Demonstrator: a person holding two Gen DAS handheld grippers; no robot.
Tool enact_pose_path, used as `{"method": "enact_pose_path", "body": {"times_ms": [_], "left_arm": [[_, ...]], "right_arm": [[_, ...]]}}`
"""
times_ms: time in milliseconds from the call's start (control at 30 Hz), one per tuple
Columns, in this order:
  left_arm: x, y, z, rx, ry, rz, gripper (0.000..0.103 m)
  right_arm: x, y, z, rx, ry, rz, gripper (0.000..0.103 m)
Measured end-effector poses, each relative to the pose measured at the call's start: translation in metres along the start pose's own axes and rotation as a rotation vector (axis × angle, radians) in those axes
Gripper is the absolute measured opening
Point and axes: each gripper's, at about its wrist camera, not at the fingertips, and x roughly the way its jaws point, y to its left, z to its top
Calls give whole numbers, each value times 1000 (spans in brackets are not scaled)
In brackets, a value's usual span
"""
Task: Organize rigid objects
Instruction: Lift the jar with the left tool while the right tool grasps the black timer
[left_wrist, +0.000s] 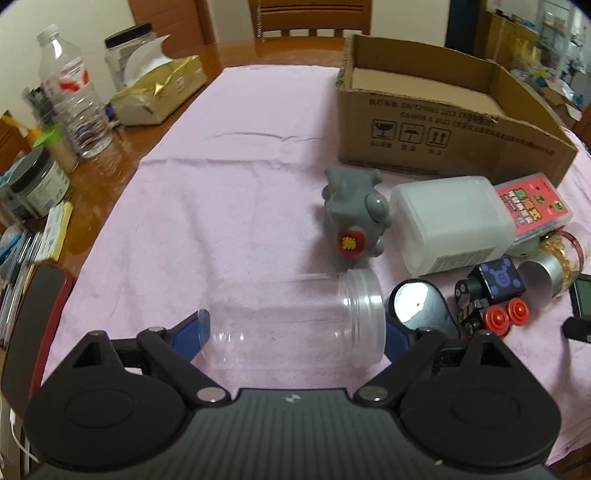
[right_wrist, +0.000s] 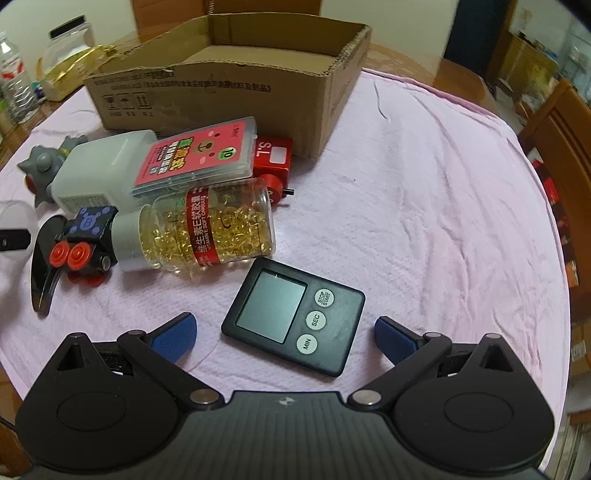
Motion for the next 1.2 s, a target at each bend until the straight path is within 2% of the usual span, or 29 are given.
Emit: {"method": "enact_pose_path", "body": {"times_ms": [133,533,733,1100,1133,1167,1200], "left_arm": [[3,3,6,34,-4,-28,92],[8,11,11,81,11,-93,91],[6,15,14,120,19,-119,91],[-23,24,29,256,-1,-177,91],[-26,25,31,272,0,-185,91],[-29,25,33,289,3,-195,91],[-32,25,34,305,1,-206,91]], "right_arm": [[1,6,4,44,-8,-21,101],[-1,5,15,111,-23,-64,75],[-6,1,10,116,-15,-66,75],[-36,5,15,53,-36,-62,75],[-39,4,16,51,-38,-60,72],[-41,4,18,51,-34,-48,56],[-44,4,19,54,-29,-44,53]]}}
